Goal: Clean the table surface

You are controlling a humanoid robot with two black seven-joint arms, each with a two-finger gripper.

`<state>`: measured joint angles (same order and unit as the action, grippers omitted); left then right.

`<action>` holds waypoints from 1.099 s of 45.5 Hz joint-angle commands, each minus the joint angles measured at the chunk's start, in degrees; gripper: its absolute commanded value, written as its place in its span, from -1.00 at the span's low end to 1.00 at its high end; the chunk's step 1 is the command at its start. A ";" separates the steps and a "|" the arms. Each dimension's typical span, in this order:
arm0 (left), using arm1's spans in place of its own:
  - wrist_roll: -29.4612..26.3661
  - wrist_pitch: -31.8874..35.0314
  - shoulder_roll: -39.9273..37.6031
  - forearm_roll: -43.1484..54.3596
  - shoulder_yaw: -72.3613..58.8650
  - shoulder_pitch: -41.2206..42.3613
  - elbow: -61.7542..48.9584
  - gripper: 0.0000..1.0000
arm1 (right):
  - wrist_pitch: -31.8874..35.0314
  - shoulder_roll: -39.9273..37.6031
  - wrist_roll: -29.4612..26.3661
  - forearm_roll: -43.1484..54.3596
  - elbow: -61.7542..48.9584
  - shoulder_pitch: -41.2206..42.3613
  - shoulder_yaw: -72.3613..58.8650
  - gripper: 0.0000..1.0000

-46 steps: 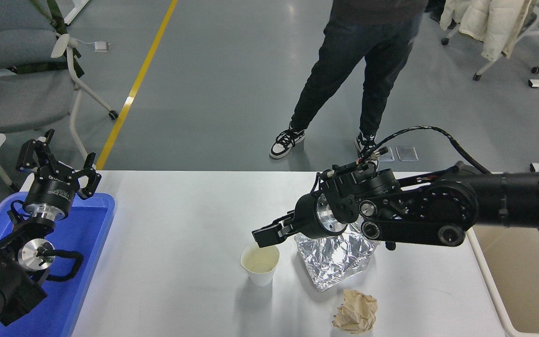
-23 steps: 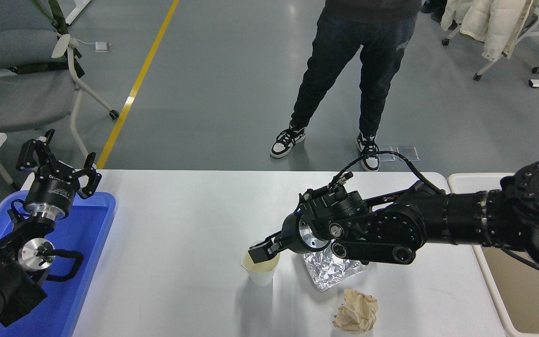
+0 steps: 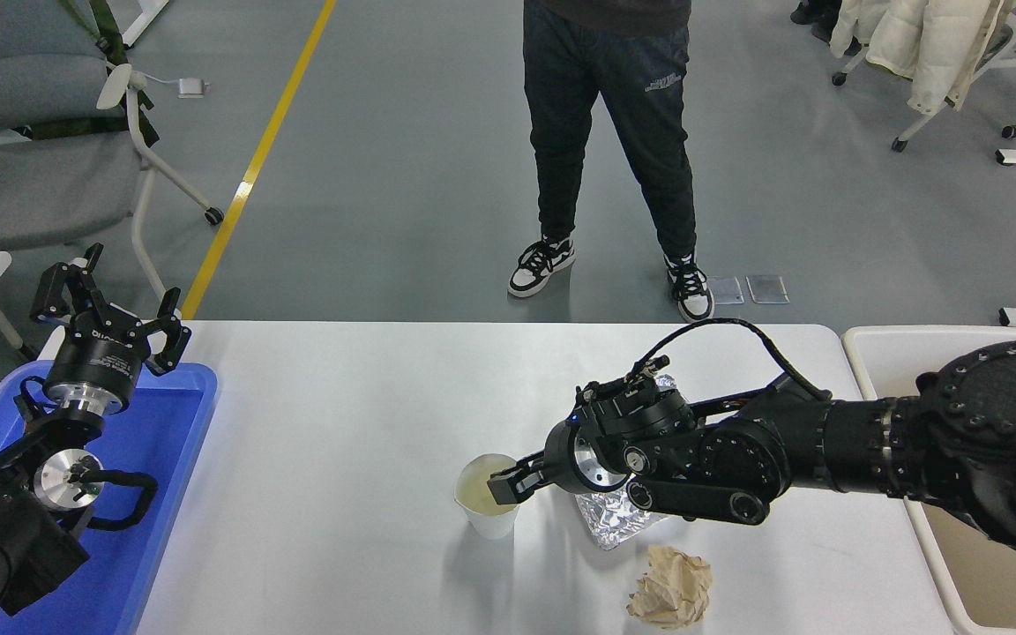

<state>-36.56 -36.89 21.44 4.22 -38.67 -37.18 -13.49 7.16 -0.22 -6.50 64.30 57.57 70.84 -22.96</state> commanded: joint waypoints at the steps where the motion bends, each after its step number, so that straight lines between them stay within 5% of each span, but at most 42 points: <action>1: 0.00 0.06 0.00 0.00 0.00 0.00 -0.04 1.00 | -0.21 0.22 2.46 0.92 -0.26 0.53 0.02 -1.00; 31: 0.00 0.06 0.00 0.00 0.00 0.00 -0.04 1.00 | 0.14 -1.01 4.75 -0.05 2.28 3.51 1.42 -1.00; 50: 0.00 -0.03 0.00 0.00 0.00 0.00 -0.04 1.00 | 5.23 -16.82 4.66 -10.42 17.48 23.46 3.71 -1.00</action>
<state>-36.56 -36.90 21.45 4.25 -38.67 -37.18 -13.53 10.08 -8.38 -1.81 58.95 66.76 84.09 -20.04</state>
